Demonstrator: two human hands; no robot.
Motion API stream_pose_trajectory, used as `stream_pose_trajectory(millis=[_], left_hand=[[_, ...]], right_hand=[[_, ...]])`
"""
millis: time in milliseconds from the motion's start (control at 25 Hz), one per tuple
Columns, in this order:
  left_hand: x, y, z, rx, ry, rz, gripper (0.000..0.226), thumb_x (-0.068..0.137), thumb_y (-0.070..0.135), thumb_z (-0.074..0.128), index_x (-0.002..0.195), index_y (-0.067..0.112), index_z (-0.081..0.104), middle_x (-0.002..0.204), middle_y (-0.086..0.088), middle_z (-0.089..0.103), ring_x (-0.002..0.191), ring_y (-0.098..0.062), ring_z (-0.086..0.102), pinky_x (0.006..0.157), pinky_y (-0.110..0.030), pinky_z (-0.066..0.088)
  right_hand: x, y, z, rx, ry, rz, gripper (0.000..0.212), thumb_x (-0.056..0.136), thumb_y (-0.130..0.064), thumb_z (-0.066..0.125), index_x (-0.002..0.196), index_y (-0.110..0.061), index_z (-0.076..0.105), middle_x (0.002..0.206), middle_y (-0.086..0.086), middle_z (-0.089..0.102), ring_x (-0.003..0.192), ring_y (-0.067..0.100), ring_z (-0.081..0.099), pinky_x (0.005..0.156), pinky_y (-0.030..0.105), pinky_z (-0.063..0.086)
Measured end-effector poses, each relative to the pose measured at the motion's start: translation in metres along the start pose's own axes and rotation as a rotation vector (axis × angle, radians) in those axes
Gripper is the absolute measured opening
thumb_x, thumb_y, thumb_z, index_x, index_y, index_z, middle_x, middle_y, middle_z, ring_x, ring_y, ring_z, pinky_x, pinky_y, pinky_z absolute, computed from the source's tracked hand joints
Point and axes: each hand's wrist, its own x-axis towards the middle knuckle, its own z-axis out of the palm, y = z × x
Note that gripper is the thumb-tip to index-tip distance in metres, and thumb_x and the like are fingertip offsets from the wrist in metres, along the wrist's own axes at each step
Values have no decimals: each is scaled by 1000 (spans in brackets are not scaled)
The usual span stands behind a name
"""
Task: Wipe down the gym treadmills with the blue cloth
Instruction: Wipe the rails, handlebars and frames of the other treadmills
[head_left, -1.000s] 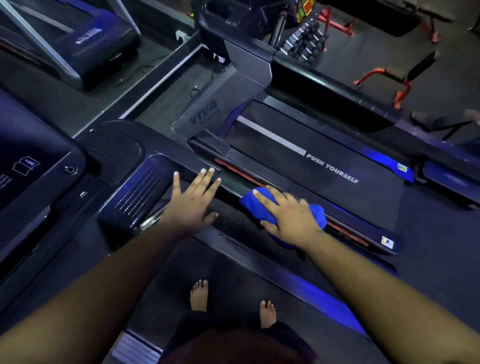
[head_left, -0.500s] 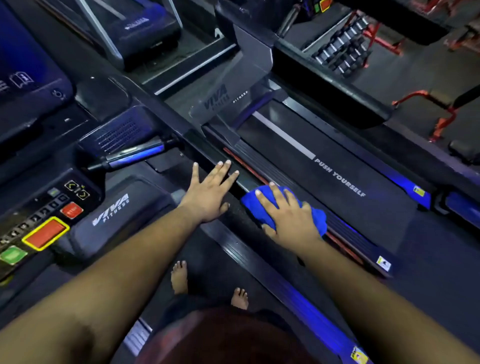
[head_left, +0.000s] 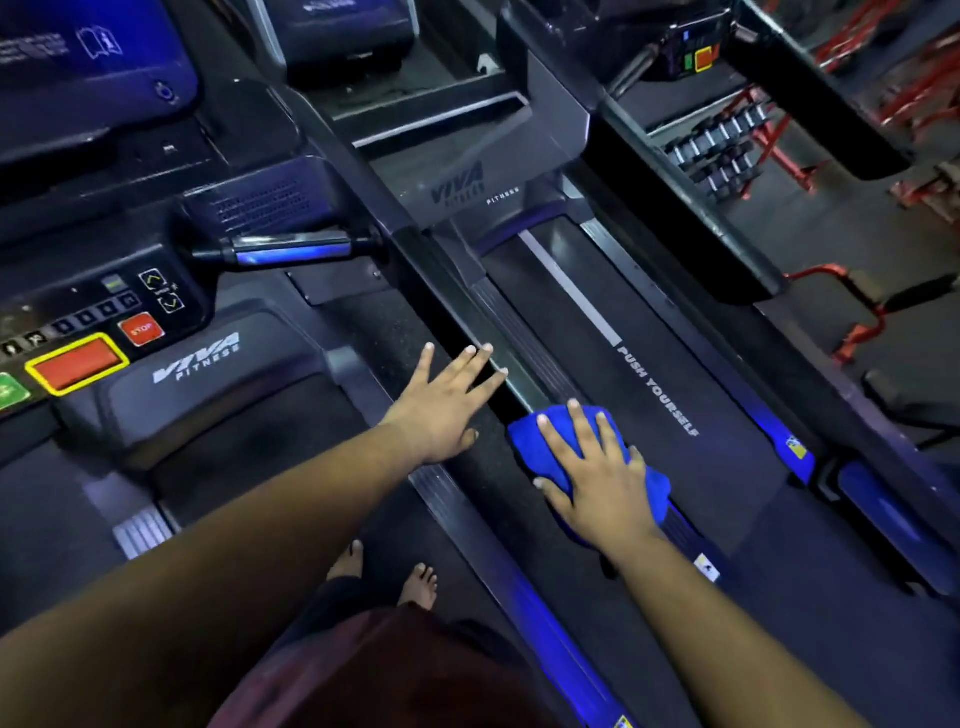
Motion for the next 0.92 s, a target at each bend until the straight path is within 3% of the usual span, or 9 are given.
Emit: stream_pose_trajectory(millis=[240, 360, 520, 600, 720, 920], left_hand=[[4, 2, 11, -132, 57, -1, 98, 87, 40, 63, 158, 23, -3, 166, 0, -15, 153, -16, -9, 119, -63, -4], [3, 2, 10, -159, 41, -12, 100, 86, 38, 65, 158, 22, -3, 166, 2, -14, 153, -15, -9, 119, -63, -4], [1, 19, 10, -185, 35, -72, 100, 88, 38, 65, 158, 23, -5, 165, -1, -18, 153, -18, -10, 117, -67, -2], [-4, 34, 18, -214, 67, -128, 101, 87, 38, 65, 157, 24, -7, 165, -1, -20, 153, -18, -10, 117, -67, -2], [-12, 58, 30, -335, 107, -265, 102, 88, 35, 65, 157, 25, -8, 165, 1, -20, 153, -16, -10, 118, -66, -2], [-20, 73, 37, -418, 134, -343, 98, 89, 24, 63, 158, 23, -8, 166, 2, -16, 153, -15, -7, 118, -66, 0]], right_hand=[[61, -10, -23, 156, -105, -9, 74, 94, -66, 38, 153, -48, -3, 166, -5, 9, 130, 33, 46, 88, 56, 51], [47, -13, -16, 124, -47, 20, 78, 92, -67, 41, 155, -45, 1, 166, -2, 12, 141, 30, 36, 95, 58, 47], [-31, 15, 6, -66, 18, -8, 86, 85, -56, 61, 155, -40, 13, 166, 6, 12, 147, 34, 28, 98, 58, 44], [-26, 21, 8, -85, 2, -51, 91, 86, -48, 64, 156, -38, 8, 167, 9, 5, 149, 37, 21, 98, 63, 42], [18, -1, 0, -143, -41, -192, 95, 91, -37, 60, 155, -39, -9, 166, 7, -15, 152, 39, -2, 101, 74, 33], [2, 9, -4, -310, 10, -313, 96, 85, -55, 61, 159, -31, 5, 167, 7, -10, 153, 36, -5, 103, 80, 19]])
